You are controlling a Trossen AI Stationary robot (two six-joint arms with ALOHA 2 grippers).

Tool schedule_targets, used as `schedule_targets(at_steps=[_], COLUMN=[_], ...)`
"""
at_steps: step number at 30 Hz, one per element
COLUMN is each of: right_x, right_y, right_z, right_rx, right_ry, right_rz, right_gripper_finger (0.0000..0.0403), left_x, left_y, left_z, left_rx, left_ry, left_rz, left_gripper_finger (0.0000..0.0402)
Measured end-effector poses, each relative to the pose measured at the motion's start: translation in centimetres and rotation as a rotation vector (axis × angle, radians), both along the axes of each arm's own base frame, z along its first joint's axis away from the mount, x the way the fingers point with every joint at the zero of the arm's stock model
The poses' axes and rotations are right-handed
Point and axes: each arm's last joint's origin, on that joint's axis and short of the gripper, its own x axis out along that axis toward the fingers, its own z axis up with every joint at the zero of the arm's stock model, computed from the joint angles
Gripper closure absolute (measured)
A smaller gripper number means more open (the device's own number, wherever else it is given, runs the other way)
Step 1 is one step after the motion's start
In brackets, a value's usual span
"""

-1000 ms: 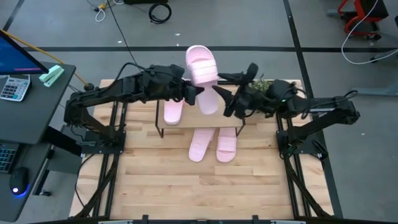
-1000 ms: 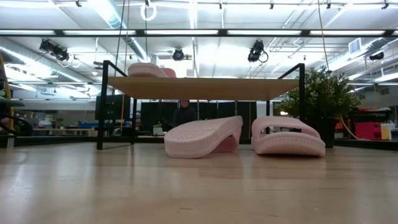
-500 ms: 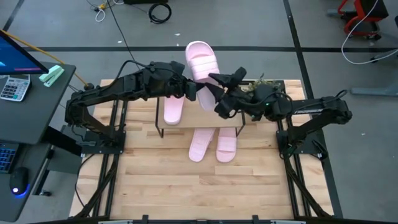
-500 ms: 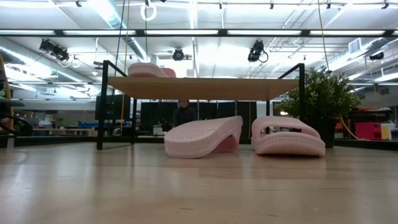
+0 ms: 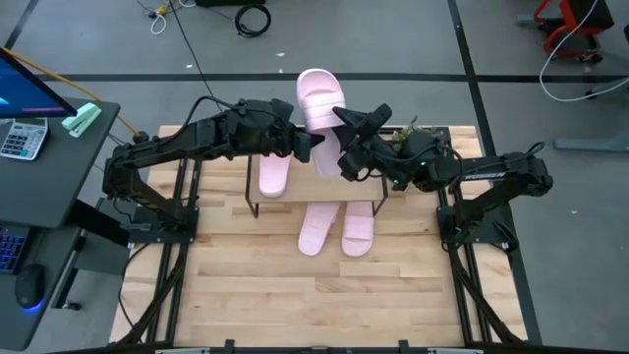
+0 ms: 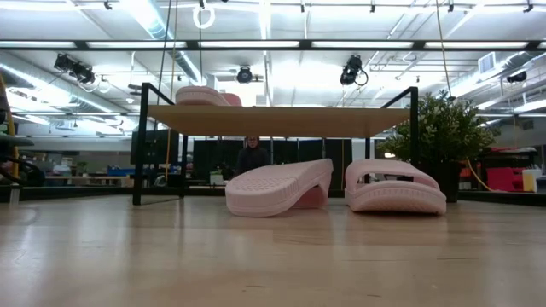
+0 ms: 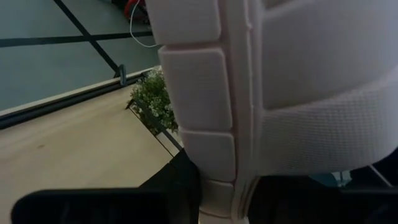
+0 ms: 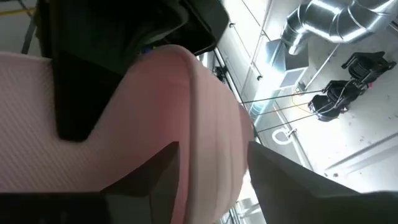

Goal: Pick and place slides into the shelf
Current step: Put the pink slipper on the shelf

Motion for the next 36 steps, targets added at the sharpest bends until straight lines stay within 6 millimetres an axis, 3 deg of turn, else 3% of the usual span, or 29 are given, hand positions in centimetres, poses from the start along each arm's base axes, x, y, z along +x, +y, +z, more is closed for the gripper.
schedule_targets(at_steps=[6, 14, 19, 25, 30, 36], right_x=[0.6, 0.3, 0.0, -0.5, -0.7, -0.8], right_y=[0.0, 0.0, 0.0, -1.1, -2.3, -3.9], right_z=[-0.5, 0.8, 2.3, 3.7, 4.0, 3.6], right_rx=[0.001, -0.014, -0.001, 0.020, 0.089, 0.179], right_ry=[0.000, -0.017, -0.048, -0.084, -0.108, -0.074], right_rz=[-0.005, -0.012, -0.019, -0.074, -0.107, -0.140], right_gripper_finger=[0.0239, 0.0387, 0.0371, 0.0393, 0.0382, 0.0394], left_x=[0.0, -0.1, 0.0, 0.3, 0.2, -1.6], left_y=[0.1, 0.0, -0.3, -1.2, -2.3, -3.8], left_z=[0.0, 0.3, 0.5, 0.6, 0.8, 2.1], left_rx=[0.003, 0.011, 0.026, 0.018, 0.057, 0.120], left_ry=[0.002, -0.019, -0.034, -0.053, -0.049, -0.070], left_rz=[0.004, -0.003, -0.031, -0.113, -0.148, -0.215], left_gripper_finger=[0.0306, 0.0306, 0.0271, 0.0236, 0.0216, 0.0200])
